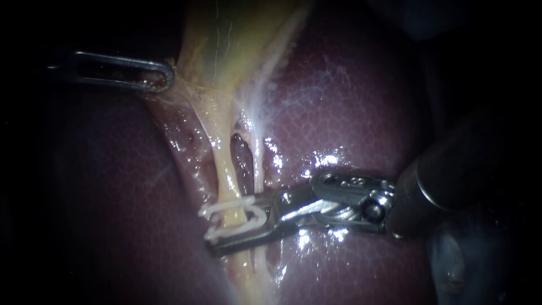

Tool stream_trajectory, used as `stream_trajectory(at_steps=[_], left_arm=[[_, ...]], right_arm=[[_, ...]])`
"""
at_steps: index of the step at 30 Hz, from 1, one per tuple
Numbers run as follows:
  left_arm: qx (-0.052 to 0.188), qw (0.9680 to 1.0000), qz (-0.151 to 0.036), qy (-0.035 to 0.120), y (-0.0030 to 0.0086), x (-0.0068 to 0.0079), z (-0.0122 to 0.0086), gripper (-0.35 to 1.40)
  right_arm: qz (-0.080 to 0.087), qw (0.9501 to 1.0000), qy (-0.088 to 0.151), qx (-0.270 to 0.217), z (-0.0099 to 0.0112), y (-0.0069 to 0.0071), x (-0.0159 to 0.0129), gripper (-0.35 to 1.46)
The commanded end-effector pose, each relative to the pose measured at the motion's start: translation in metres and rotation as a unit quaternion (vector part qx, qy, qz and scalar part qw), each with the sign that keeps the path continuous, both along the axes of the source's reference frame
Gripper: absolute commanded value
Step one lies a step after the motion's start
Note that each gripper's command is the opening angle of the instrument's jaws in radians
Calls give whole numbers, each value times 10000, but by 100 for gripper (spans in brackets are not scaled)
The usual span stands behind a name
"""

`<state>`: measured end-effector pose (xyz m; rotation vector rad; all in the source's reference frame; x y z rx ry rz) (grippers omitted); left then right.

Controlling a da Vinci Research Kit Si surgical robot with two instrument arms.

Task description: Clipping third clip left tube

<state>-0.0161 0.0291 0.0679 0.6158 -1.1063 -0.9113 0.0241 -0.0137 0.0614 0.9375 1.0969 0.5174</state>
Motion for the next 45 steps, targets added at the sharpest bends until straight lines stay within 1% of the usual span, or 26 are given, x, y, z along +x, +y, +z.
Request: stream_trajectory(at_steps=[1,4,8,11,13,18,23,26,31,33,37,38,40,42,45], left_arm=[[1,10000,1,-1,0,1,0,-35],[1,10000,2,-1,0,1,0,-35],[2,10000,5,-3,0,2,0,-35],[3,10000,6,-4,0,3,0,-35],[3,10000,6,-4,0,3,0,-35],[3,10000,6,-4,0,3,0,-35],[3,10000,7,-4,0,3,0,-35],[3,10000,7,-5,1,3,0,-35],[3,10000,7,-4,0,3,0,-35],[3,10000,7,-4,0,3,0,-35],[3,10000,6,-4,1,3,0,-35],[3,10000,6,-4,1,3,0,-35],[3,10000,5,-4,1,2,0,-35],[3,10000,5,-4,1,2,0,-35],[3,10000,5,-3,1,2,0,-35]], right_arm=[[1,10000,-1,0,0,0,0,46],[3,10000,-2,1,0,1,1,47],[49,10000,-24,-4,0,4,1,47],[125,9999,-29,10,-1,13,-1,48],[211,9998,-31,59,-1,21,0,48],[384,9991,73,131,-3,46,3,48],[511,9984,170,185,-7,66,8,49],[547,9981,204,207,-7,72,12,49],[582,9978,235,215,-5,74,17,49],[647,9972,297,228,-4,75,19,49],[712,9949,630,328,-3,76,22,49],[737,9937,768,364,-3,76,22,49],[801,9908,919,584,-3,77,24,49],[855,9866,1124,814,-3,77,25,49],[878,9818,1336,1030,-7,80,26,49]])
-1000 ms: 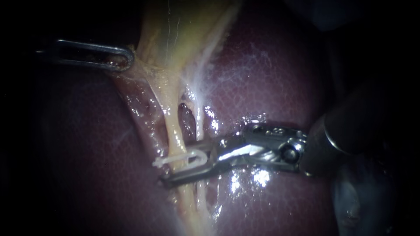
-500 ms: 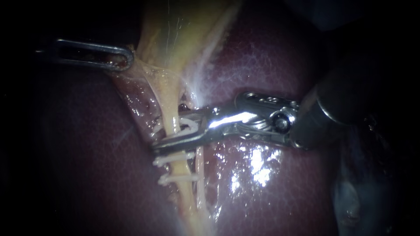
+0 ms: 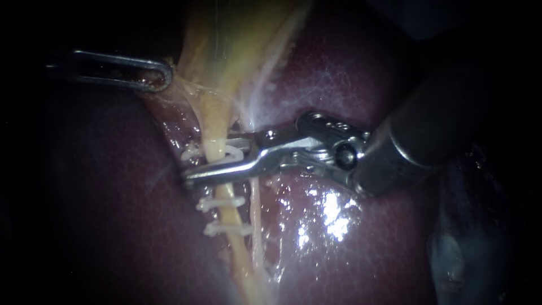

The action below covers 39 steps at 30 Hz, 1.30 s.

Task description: Clipping third clip left tube

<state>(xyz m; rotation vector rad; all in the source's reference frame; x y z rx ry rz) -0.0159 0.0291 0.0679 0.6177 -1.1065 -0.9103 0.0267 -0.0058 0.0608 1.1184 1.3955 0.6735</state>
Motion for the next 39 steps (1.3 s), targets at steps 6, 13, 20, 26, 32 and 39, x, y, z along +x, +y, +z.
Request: stream_trajectory(at_steps=[6,13,20,26,32,39], left_arm=[[-1,10000,-1,2,0,0,1,-35],[-2,10000,-1,2,0,0,1,-35],[-3,10000,-2,3,0,0,3,-35],[-4,10000,-2,3,0,0,3,-35],[-4,10000,-2,3,0,0,3,-35],[-4,10000,-1,3,1,1,4,-35]], right_arm=[[75,9996,212,196,-19,12,-3,48],[71,9995,165,257,-19,15,-11,35],[68,9994,107,307,-15,16,-18,1],[31,9994,103,328,-14,15,-20,-35],[-14,9994,128,317,-12,13,-19,-35],[-15,9994,127,312,-10,12,-20,-35]])
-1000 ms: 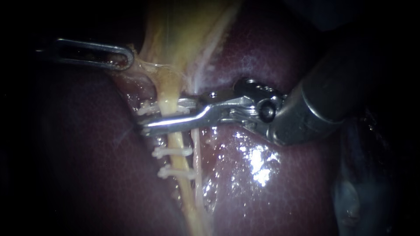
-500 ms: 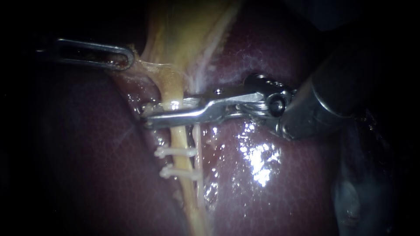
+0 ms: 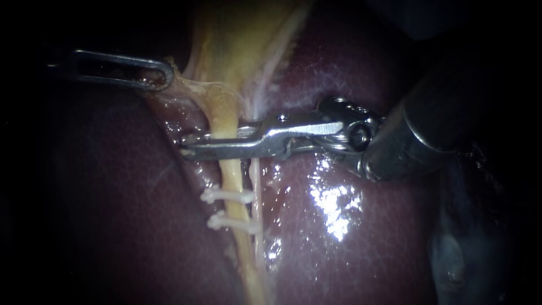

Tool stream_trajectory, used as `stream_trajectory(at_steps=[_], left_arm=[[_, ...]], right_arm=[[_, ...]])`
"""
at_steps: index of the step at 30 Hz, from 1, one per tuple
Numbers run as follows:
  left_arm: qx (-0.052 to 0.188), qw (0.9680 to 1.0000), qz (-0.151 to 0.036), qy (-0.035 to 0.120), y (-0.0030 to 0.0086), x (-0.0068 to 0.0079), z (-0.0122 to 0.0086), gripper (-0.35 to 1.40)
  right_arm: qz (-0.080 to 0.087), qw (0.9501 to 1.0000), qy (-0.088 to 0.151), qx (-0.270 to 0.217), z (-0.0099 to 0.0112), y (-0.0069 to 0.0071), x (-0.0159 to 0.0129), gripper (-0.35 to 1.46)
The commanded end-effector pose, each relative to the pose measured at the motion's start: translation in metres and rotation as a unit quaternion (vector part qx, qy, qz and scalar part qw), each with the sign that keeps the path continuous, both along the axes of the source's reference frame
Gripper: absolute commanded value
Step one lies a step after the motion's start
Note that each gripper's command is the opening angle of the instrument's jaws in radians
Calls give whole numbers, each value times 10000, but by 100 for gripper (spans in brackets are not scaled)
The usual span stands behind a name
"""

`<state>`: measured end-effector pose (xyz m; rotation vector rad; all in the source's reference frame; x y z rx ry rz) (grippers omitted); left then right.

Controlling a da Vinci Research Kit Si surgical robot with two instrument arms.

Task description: Clipping third clip left tube

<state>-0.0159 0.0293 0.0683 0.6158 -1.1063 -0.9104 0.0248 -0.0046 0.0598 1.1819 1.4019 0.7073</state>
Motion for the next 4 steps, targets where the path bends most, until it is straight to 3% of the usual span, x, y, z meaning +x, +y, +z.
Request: stream_trajectory(at_steps=[1,4], left_arm=[[2,10000,2,-3,0,1,0,-35],[3,10000,3,-3,0,1,0,-35]], right_arm=[[0,10000,1,-3,0,0,0,-35],[-1,10000,2,-3,1,0,0,-35]])
